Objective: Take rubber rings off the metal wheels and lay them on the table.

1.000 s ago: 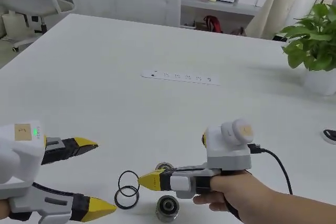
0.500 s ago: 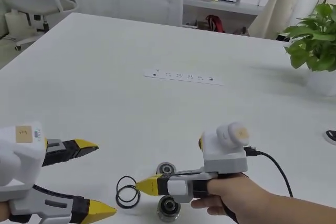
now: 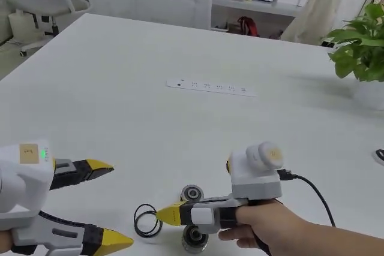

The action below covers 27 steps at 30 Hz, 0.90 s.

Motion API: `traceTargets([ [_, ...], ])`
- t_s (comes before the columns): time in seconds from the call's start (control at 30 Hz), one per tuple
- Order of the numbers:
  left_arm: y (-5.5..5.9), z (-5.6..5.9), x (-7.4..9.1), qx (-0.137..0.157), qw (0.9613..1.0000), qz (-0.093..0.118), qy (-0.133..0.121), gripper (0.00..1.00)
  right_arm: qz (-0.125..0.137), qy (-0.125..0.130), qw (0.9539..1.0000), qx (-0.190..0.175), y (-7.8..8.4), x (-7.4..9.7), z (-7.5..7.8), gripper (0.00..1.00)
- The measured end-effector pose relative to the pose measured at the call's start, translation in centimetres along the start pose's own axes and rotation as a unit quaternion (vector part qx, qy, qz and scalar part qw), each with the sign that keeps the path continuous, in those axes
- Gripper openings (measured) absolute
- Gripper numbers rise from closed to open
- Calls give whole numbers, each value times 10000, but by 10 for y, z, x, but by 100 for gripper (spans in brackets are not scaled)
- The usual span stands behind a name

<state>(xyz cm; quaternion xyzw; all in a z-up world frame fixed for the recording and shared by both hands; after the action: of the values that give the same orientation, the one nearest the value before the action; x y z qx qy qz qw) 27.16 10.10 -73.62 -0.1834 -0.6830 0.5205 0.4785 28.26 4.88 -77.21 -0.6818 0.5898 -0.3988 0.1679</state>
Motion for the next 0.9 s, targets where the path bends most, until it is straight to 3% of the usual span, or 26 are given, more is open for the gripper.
traceTargets([
  [0.9,2,3,-1,9,10000,-37,23,76,-40,59,9999,-141,5,-2,7,0],
])
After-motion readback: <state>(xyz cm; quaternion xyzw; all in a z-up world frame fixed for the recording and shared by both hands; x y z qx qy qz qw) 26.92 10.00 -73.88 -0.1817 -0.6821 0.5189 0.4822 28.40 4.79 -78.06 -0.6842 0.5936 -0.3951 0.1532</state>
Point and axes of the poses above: the centre of the closed fingertips' face, and the gripper's own axes: x roughly backward along the fingers, z roughly to its right, y roughly out of its underside, the point moved 1 cm from there along x, roughly backward along the fingers, and after that the axes turned 4 degrees about x, right-handed, at the moved point
